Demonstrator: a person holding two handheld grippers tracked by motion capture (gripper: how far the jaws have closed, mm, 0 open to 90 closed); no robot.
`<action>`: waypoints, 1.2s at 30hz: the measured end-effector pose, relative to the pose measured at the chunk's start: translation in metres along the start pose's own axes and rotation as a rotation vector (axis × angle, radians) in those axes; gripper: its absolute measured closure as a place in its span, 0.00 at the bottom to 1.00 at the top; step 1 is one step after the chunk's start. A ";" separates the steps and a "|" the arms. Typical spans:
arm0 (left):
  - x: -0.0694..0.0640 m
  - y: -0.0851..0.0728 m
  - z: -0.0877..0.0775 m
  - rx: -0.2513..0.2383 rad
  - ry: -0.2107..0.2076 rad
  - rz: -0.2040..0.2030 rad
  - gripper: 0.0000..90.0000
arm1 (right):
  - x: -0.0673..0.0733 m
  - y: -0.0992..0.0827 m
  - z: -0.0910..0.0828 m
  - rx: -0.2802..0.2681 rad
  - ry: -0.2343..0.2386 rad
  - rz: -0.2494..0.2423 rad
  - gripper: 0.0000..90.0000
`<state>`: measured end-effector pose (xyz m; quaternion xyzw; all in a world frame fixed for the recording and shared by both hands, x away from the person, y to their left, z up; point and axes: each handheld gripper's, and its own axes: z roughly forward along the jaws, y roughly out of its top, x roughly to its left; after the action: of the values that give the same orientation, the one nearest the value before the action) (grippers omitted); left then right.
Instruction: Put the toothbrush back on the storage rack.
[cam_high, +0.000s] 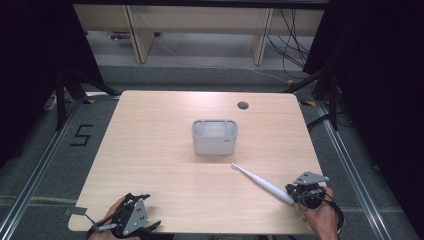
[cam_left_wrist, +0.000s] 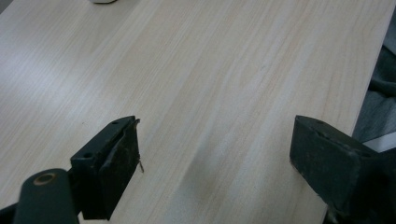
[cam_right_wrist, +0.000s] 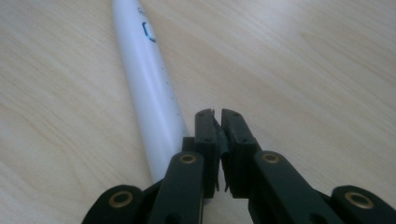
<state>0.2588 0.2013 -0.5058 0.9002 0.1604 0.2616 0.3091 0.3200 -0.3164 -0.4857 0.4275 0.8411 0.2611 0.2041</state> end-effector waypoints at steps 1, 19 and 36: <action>0.000 0.000 0.000 -0.001 0.001 -0.001 0.17 | 0.004 -0.001 -0.001 0.005 0.007 0.004 0.95; 0.000 0.000 -0.001 -0.002 -0.015 -0.003 0.17 | 0.035 -0.003 -0.006 0.041 0.053 -0.049 0.94; 0.001 0.000 -0.002 -0.010 -0.013 -0.012 0.17 | 0.060 -0.008 -0.015 0.055 0.090 -0.051 0.92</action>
<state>0.2581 0.2024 -0.5039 0.8994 0.1623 0.2545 0.3161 0.2739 -0.2746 -0.4860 0.3990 0.8670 0.2515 0.1610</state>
